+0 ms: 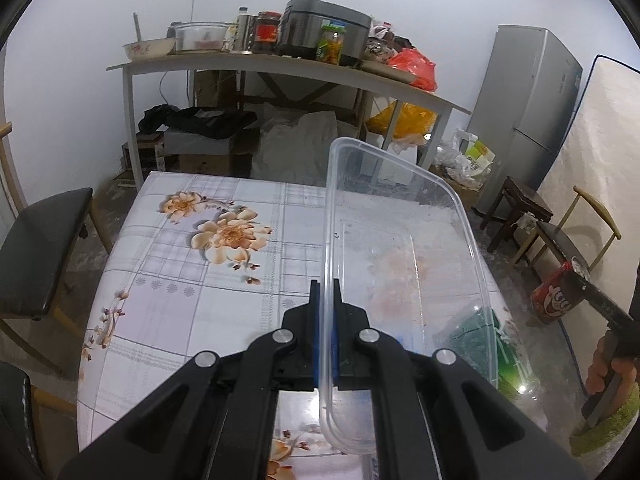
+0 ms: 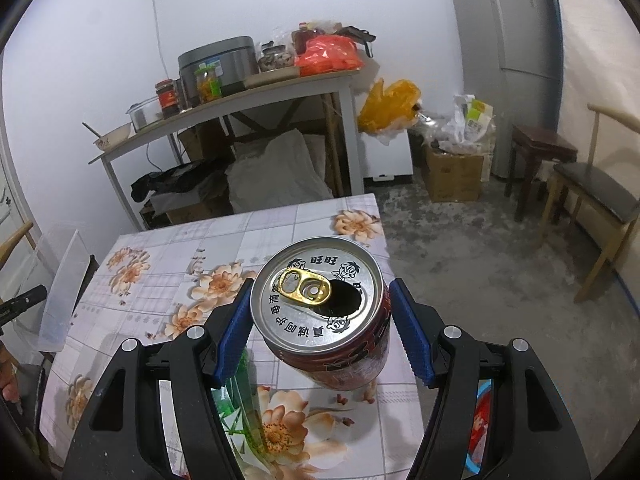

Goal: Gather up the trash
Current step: 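Lift the clear container and red milk can off the table with both tools, then carry the clear container and red can over the blue wastebasket with both tools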

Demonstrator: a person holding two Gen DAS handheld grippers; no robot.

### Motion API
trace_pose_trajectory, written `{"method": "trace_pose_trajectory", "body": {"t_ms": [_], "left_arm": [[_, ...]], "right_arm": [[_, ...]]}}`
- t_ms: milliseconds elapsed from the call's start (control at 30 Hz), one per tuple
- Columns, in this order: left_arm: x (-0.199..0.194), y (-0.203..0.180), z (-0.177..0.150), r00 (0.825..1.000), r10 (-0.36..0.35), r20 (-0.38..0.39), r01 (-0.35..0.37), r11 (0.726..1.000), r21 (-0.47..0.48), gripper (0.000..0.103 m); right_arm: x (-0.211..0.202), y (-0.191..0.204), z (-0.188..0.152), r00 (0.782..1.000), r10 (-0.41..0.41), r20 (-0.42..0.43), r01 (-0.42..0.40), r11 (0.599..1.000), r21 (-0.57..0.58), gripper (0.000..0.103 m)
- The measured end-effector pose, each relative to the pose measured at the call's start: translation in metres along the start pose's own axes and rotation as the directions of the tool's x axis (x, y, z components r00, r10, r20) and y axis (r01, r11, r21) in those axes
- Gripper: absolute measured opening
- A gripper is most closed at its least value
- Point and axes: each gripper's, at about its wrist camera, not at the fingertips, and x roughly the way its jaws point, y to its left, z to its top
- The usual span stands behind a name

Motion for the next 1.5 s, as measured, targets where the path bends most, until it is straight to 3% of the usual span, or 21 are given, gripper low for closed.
{"method": "trace_pose_trajectory", "body": {"t_ms": [333, 700, 1267, 1500], "left_arm": [[-0.02, -0.05, 0.001, 0.996, -0.088, 0.023, 0.086, 0.993, 0.082, 0.003], [-0.022, -0.131, -0.012, 0.986, -0.169, -0.013, 0.168, 0.962, 0.217, 0.003], [-0.007, -0.237, -0.038, 0.965, -0.24, -0.107, 0.263, 0.889, 0.376, 0.003], [0.013, -0.281, -0.048, 0.942, -0.277, -0.191, 0.333, 0.844, 0.42, 0.003]], "right_arm": [[-0.035, -0.011, -0.006, 0.999, -0.012, 0.042, 0.011, 1.0, 0.027, 0.063], [-0.072, -0.04, -0.023, 0.998, -0.045, 0.037, 0.042, 0.996, 0.075, 0.063], [-0.099, -0.098, -0.056, 0.996, -0.092, 0.018, 0.086, 0.974, 0.209, 0.063], [-0.103, -0.126, -0.073, 0.992, -0.127, -0.005, 0.123, 0.953, 0.278, 0.063]]}}
